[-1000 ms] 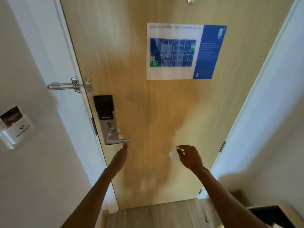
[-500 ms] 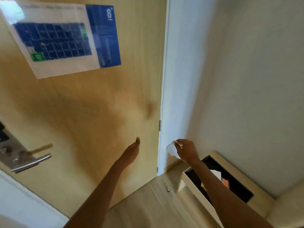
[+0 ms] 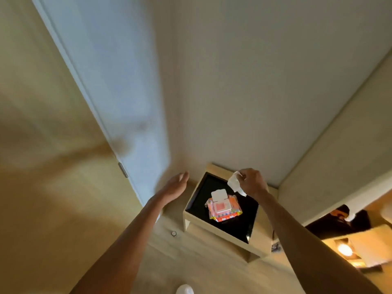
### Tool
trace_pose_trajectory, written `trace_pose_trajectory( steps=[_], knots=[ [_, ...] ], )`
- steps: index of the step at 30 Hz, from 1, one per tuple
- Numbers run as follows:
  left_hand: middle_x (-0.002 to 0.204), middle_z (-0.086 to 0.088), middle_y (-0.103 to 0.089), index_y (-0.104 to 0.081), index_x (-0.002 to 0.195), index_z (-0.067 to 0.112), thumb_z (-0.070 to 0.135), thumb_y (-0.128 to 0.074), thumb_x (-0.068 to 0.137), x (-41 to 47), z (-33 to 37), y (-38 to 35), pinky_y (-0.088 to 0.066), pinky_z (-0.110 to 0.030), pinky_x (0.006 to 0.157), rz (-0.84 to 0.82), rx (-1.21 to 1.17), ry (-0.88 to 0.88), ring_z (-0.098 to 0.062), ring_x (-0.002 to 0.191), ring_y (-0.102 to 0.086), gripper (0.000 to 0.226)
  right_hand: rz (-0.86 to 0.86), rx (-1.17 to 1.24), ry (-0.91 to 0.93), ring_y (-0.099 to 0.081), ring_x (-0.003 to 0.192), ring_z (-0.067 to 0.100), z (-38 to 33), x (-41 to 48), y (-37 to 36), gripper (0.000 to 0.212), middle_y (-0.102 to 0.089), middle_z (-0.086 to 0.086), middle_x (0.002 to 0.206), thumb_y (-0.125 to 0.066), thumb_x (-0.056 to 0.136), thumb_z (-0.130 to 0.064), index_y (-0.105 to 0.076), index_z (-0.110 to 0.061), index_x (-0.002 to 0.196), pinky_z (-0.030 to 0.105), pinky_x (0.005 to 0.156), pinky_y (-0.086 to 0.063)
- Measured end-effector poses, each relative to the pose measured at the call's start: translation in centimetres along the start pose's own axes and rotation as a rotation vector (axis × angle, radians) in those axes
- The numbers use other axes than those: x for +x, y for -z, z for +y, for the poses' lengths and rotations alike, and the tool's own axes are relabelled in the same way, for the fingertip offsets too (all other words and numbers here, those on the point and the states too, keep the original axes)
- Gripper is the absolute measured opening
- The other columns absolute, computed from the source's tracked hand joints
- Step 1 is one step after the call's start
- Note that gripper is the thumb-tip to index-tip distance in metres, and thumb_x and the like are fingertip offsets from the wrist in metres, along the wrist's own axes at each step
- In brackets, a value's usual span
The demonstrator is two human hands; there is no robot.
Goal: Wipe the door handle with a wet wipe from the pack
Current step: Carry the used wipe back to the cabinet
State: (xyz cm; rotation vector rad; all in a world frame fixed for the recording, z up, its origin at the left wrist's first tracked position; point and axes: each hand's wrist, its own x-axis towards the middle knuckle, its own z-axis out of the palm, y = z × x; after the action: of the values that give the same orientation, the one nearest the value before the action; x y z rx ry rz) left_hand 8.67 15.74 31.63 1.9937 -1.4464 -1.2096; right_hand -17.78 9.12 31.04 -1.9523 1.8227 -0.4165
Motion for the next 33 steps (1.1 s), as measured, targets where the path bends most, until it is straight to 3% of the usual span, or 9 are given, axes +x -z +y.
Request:
trace_pose_trajectory(
  steps=[4, 7, 11, 15, 19, 21, 26, 31, 33],
  knots=[
    [0.154, -0.007, -0.037, -0.036, 0.146, 0.017, 0.051, -0.024, 0.100, 4.5, 1.5, -2.2, -0.025, -0.031, 0.111, -0.137, 0.065, -0.066, -0.022, 0.143, -0.032, 0.059, 0.040, -0.038, -0.158, -0.068, 0.080, 0.038, 4.0, 0.6, -0.3, 0.021, -0.073, 0.019, 0.083, -0.058, 0.089, -0.020, -0.072, -0.005, 0.083, 0.030, 0.060, -0.048],
    [0.152, -0.009, -0.040, -0.037, 0.145, 0.012, 0.047, -0.025, 0.101, 7.5, 2.1, -3.8, -0.025, -0.022, 0.101, -0.216, 0.088, -0.109, -0.021, 0.141, -0.035, 0.058, 0.036, -0.026, -0.270, -0.067, 0.077, 0.038, 6.5, 1.8, -0.7, 0.023, -0.070, 0.018, 0.080, -0.059, 0.087, -0.020, -0.067, -0.005, 0.072, 0.033, 0.058, -0.047],
    [0.153, -0.011, -0.039, -0.034, 0.147, 0.010, 0.048, -0.025, 0.100, 11.4, 2.7, -5.9, -0.028, -0.030, 0.110, -0.307, 0.138, -0.091, -0.022, 0.142, -0.035, 0.061, 0.011, -0.011, -0.359, -0.067, 0.085, 0.037, 9.6, 3.9, -2.0, 0.019, -0.072, 0.015, 0.092, -0.059, 0.087, -0.022, -0.071, -0.009, 0.083, 0.039, 0.067, -0.057],
    [0.152, -0.012, -0.040, -0.035, 0.147, 0.009, 0.050, -0.028, 0.099, 15.5, 3.4, -8.2, -0.031, -0.035, 0.113, -0.314, 0.164, -0.054, -0.023, 0.140, -0.037, 0.062, -0.019, -0.020, -0.400, -0.067, 0.096, 0.034, 12.4, 6.9, -3.9, 0.023, -0.071, 0.015, 0.104, -0.056, 0.090, -0.025, -0.071, -0.010, 0.100, 0.035, 0.076, -0.056],
    [0.153, -0.010, -0.040, -0.035, 0.147, 0.010, 0.051, -0.031, 0.099, 19.2, 3.7, -10.8, -0.031, -0.039, 0.115, -0.327, 0.174, -0.008, -0.022, 0.140, -0.038, 0.063, -0.062, 0.002, -0.471, -0.067, 0.099, 0.032, 15.3, 9.7, -5.4, 0.023, -0.072, 0.014, 0.105, -0.056, 0.090, -0.024, -0.072, -0.012, 0.102, 0.034, 0.080, -0.055],
    [0.151, -0.009, -0.041, -0.035, 0.147, 0.012, 0.053, -0.031, 0.098, 21.0, 3.4, -12.3, -0.034, -0.038, 0.112, -0.330, 0.184, 0.005, -0.022, 0.138, -0.040, 0.064, -0.044, 0.015, -0.503, -0.068, 0.094, 0.031, 16.7, 10.9, -6.3, 0.021, -0.074, 0.013, 0.100, -0.057, 0.088, -0.023, -0.072, -0.013, 0.098, 0.029, 0.072, -0.050],
    [0.144, -0.010, -0.050, -0.034, 0.147, 0.014, 0.054, -0.031, 0.097, 23.7, 1.8, -15.6, -0.038, -0.023, 0.087, -0.394, 0.177, 0.059, -0.019, 0.127, -0.052, 0.064, -0.071, 0.044, -0.541, -0.067, 0.092, 0.033, 19.6, 12.6, -9.0, 0.019, -0.073, 0.015, 0.097, -0.058, 0.088, -0.022, -0.071, -0.012, 0.098, 0.027, 0.068, -0.045],
    [0.139, -0.010, -0.055, -0.035, 0.146, 0.016, 0.053, -0.032, 0.097, 26.0, 0.2, -18.2, -0.050, -0.025, 0.079, -0.426, 0.183, 0.100, -0.017, 0.115, -0.059, 0.061, -0.116, 0.053, -0.573, -0.067, 0.094, 0.032, 21.8, 13.7, -11.7, 0.020, -0.072, 0.015, 0.099, -0.058, 0.089, -0.022, -0.070, -0.010, 0.099, 0.032, 0.073, -0.050],
    [0.130, -0.012, -0.060, -0.036, 0.145, 0.016, 0.053, -0.033, 0.097, 26.6, -0.2, -19.1, -0.056, -0.037, 0.085, -0.453, 0.130, 0.130, -0.019, 0.107, -0.064, 0.060, -0.125, 0.059, -0.574, -0.068, 0.092, 0.031, 22.4, 14.0, -12.6, 0.018, -0.072, 0.014, 0.096, -0.059, 0.090, -0.022, -0.070, -0.010, 0.096, 0.028, 0.069, -0.047]
  ],
)
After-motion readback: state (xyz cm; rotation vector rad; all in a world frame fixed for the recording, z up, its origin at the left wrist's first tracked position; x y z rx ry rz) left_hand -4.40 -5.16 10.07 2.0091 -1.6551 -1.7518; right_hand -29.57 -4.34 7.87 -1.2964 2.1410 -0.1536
